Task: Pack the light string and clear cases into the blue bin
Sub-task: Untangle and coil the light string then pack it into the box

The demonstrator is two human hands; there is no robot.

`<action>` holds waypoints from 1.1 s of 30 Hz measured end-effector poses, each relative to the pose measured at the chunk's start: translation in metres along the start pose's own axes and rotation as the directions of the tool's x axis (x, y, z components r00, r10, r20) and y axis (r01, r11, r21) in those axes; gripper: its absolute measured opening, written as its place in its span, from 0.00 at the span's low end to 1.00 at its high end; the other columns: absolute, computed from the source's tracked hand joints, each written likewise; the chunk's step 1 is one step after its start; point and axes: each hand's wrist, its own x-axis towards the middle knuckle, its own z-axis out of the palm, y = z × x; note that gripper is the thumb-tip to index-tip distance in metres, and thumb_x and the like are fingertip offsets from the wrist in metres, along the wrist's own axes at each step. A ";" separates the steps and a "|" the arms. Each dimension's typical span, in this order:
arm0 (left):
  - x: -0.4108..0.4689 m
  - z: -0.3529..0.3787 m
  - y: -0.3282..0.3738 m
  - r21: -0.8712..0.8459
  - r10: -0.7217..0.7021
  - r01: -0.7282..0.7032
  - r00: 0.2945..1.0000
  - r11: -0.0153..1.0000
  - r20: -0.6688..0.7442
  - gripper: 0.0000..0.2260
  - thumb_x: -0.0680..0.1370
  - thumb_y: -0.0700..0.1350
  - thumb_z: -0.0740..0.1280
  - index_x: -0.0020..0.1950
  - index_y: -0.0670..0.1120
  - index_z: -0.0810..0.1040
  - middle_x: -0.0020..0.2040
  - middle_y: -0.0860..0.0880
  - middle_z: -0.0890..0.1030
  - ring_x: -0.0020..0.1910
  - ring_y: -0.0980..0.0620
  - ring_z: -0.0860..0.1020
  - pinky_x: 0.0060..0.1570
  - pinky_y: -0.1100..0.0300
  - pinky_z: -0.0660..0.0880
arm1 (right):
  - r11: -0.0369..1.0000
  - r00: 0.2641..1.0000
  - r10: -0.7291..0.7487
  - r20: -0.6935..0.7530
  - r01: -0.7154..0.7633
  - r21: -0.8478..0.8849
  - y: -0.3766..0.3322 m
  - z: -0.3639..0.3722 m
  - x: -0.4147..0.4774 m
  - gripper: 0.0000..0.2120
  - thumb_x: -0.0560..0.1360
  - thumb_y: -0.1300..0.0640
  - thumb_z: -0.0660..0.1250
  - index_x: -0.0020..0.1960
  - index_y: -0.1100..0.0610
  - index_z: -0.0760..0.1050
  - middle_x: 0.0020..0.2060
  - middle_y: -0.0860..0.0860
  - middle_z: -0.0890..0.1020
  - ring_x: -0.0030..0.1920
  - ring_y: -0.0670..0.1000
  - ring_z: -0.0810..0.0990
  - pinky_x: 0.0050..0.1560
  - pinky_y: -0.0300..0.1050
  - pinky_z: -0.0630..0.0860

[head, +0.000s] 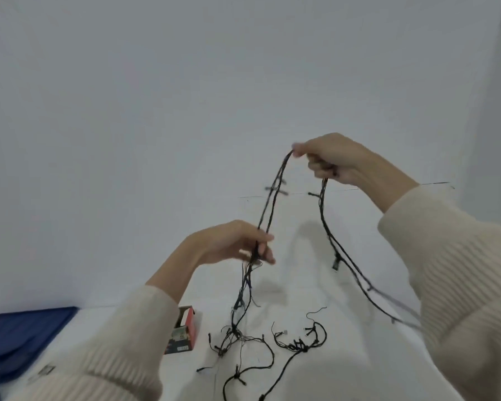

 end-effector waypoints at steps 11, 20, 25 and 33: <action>-0.021 -0.018 -0.064 0.215 -0.291 0.300 0.954 0.929 -0.073 0.19 0.79 0.51 0.62 0.33 0.44 0.79 0.38 0.47 0.81 0.44 0.52 0.80 0.57 0.55 0.74 | 0.837 0.809 0.115 -0.577 0.235 0.495 0.018 -0.058 0.018 0.12 0.77 0.62 0.62 0.35 0.57 0.71 0.12 0.44 0.60 0.15 0.44 0.55 0.18 0.35 0.53; -0.031 -0.073 0.048 -0.251 0.124 -0.310 0.819 0.917 -0.560 0.17 0.81 0.49 0.57 0.32 0.48 0.63 0.25 0.53 0.63 0.20 0.57 0.62 0.22 0.66 0.62 | 0.930 0.936 0.176 -0.305 -0.260 -0.261 0.065 -0.065 0.008 0.07 0.75 0.62 0.66 0.40 0.65 0.76 0.29 0.54 0.66 0.26 0.50 0.59 0.23 0.38 0.60; -0.027 -0.070 0.113 0.172 0.126 -0.049 0.871 0.984 -0.475 0.16 0.80 0.50 0.59 0.33 0.49 0.67 0.25 0.54 0.69 0.20 0.57 0.66 0.20 0.67 0.61 | 0.483 0.910 0.406 -0.079 -0.287 -0.827 0.074 -0.060 -0.008 0.07 0.75 0.60 0.66 0.47 0.64 0.79 0.36 0.55 0.76 0.32 0.53 0.73 0.27 0.37 0.70; 0.017 -0.018 0.117 0.293 0.058 0.026 0.960 0.956 -0.273 0.17 0.80 0.49 0.58 0.31 0.48 0.66 0.29 0.52 0.70 0.23 0.56 0.68 0.23 0.66 0.63 | 0.999 0.917 0.019 0.399 -0.032 0.026 0.028 0.007 -0.012 0.15 0.75 0.44 0.63 0.55 0.53 0.77 0.39 0.52 0.81 0.46 0.53 0.82 0.53 0.47 0.76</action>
